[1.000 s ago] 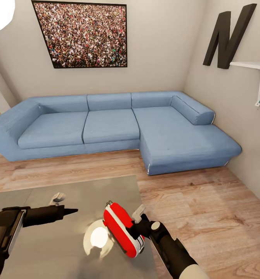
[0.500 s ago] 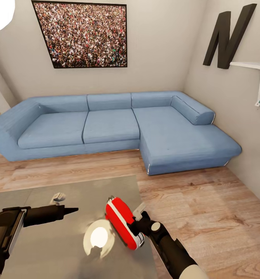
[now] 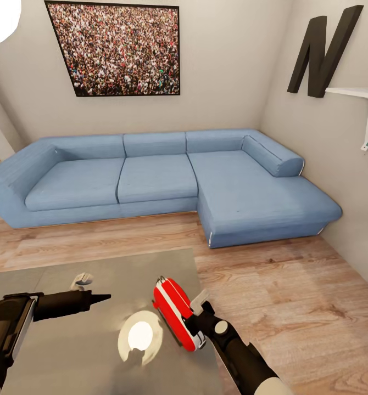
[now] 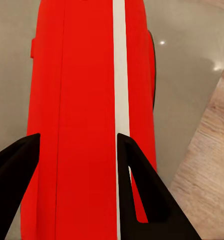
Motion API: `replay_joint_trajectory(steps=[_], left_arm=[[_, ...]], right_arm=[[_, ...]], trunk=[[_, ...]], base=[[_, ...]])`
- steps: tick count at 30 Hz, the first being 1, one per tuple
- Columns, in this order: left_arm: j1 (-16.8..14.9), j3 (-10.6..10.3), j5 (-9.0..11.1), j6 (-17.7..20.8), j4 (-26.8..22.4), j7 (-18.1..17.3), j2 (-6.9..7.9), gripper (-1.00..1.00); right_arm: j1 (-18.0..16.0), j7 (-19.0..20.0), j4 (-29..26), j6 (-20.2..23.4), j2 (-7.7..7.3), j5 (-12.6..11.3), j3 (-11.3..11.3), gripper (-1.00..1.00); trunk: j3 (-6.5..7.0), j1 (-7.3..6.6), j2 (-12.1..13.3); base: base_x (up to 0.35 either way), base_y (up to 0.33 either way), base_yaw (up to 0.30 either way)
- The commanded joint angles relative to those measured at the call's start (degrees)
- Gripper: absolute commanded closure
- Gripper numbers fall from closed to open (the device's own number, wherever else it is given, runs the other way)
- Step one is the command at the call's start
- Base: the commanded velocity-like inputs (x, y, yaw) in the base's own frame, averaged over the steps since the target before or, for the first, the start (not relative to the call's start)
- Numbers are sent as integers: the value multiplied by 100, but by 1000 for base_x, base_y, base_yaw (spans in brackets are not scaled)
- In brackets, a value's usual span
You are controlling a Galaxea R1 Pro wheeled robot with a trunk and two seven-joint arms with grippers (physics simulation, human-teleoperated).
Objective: Turn on the radio receiver that's on the table in the living room.
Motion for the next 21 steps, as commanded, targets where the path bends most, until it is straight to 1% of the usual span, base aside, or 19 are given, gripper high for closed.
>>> replay_joint_trajectory(steps=[1, 4, 5, 9, 11, 18, 21], left_arm=[[0, 0, 0, 1, 0, 0, 0, 100], [0, 0, 0, 1, 0, 0, 0, 100], [0, 0, 0, 0, 0, 0, 0, 100], [0, 0, 0, -2, 0, 0, 0, 100], [0, 0, 0, -2, 0, 0, 0, 100], [0, 0, 0, -2, 0, 0, 0, 100], [0, 0, 0, -2, 0, 0, 0, 100]], right_arm=[[-1, 0, 2, -1, 1, -50, -1, 100], [-1, 0, 21, 0, 1, -199, -1, 100], [-1, 0, 103, -1, 1, -237, -4, 100], [-1, -6, 488, -47, 1, -260, -1, 100], [-1, -8, 581, -107, 1, -259, -2, 100], [-1, -9, 672, -186, 1, -267, -8, 100], [-1, -10, 701, -303, 1, -294, -5, 100]], trunk=[[0, 0, 0], [0, 0, 0], [0, 0, 0], [0, 0, 0], [0, 0, 0], [0, 0, 0], [0, 0, 0]], base=[[0, 0, 0], [0, 0, 0], [0, 0, 0], [0, 0, 0], [0, 0, 0], [0, 0, 0], [0, 0, 0]])
